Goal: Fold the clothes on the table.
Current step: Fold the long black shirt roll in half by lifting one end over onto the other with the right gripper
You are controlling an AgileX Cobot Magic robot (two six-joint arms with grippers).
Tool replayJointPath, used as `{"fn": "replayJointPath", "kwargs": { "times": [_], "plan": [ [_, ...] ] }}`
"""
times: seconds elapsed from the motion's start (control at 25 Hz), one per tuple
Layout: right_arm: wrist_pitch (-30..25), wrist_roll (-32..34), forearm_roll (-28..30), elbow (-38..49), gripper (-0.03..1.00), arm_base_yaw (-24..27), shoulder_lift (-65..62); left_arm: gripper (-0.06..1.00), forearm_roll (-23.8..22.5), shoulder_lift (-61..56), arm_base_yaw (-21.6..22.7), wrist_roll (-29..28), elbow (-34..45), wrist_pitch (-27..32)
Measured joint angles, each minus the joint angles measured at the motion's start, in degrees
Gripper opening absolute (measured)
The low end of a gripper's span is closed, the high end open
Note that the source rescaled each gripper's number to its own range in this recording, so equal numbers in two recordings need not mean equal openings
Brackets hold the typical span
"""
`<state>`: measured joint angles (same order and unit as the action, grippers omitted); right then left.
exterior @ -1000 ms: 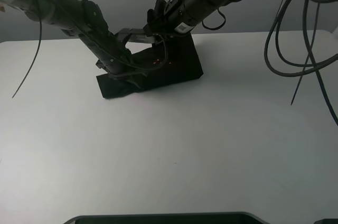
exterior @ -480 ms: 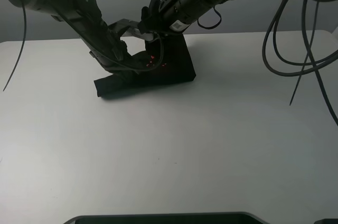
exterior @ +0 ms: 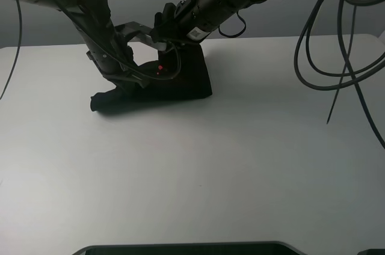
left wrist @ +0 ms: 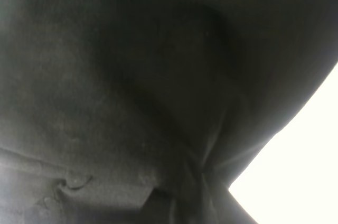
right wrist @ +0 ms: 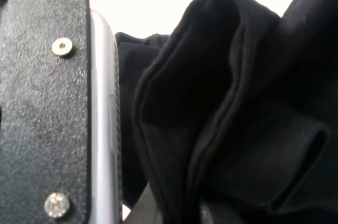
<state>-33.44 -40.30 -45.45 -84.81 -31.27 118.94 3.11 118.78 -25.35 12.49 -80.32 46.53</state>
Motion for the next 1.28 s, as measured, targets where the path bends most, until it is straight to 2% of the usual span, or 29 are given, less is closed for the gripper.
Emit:
{"fn": "replayJointPath", "kwargs": {
  "times": [0.12, 0.2, 0.24, 0.32, 0.44, 0.48, 0.52, 0.88, 1.08, 1.28],
  "plan": [
    [-0.3, 0.0, 0.0, 0.0, 0.06, 0.0, 0.0, 0.04, 0.0, 0.0, 0.0, 0.0, 0.0, 0.7],
    [-0.4, 0.0, 0.0, 0.0, 0.06, 0.0, 0.0, 0.1, 0.0, 0.0, 0.0, -0.1, 0.0, 1.0],
    [-0.5, 0.0, 0.0, 0.0, 0.06, 0.0, 0.0, 0.16, -0.1, 0.0, 0.0, -0.1, 0.0, 1.2],
    [-0.8, 0.0, 0.0, 0.0, 0.06, 0.0, 0.0, 0.35, -0.4, 0.0, 0.0, 0.2, 0.0, 1.4],
    [-1.1, 0.0, 0.0, 0.0, 0.06, 0.0, 0.0, 0.78, -0.5, 0.0, 0.0, 0.2, 0.0, 2.2],
    [-1.1, 0.0, 0.0, 0.0, 0.06, -0.1, 0.0, 0.89, -0.5, 0.0, 0.0, -0.2, 0.0, 2.4],
    [-1.1, 0.0, 0.0, 0.0, 0.06, -0.1, 0.0, 0.96, -0.5, 0.0, 0.0, -0.8, 0.0, 2.7],
    [-2.2, 0.0, 0.0, 0.0, 0.06, -0.3, 0.0, 1.0, -1.0, 0.0, 0.0, -1.7, -0.3, 6.6],
    [-3.5, 0.0, 0.0, 0.0, 0.06, -0.7, 0.0, 1.0, -4.0, 0.0, 0.0, -1.9, -0.3, 10.4],
    [-4.0, -0.1, 0.0, 0.0, 0.06, -0.7, 0.0, 1.0, -7.7, -0.1, 1.0, -5.7, -0.3, 10.5]
  ]
}}
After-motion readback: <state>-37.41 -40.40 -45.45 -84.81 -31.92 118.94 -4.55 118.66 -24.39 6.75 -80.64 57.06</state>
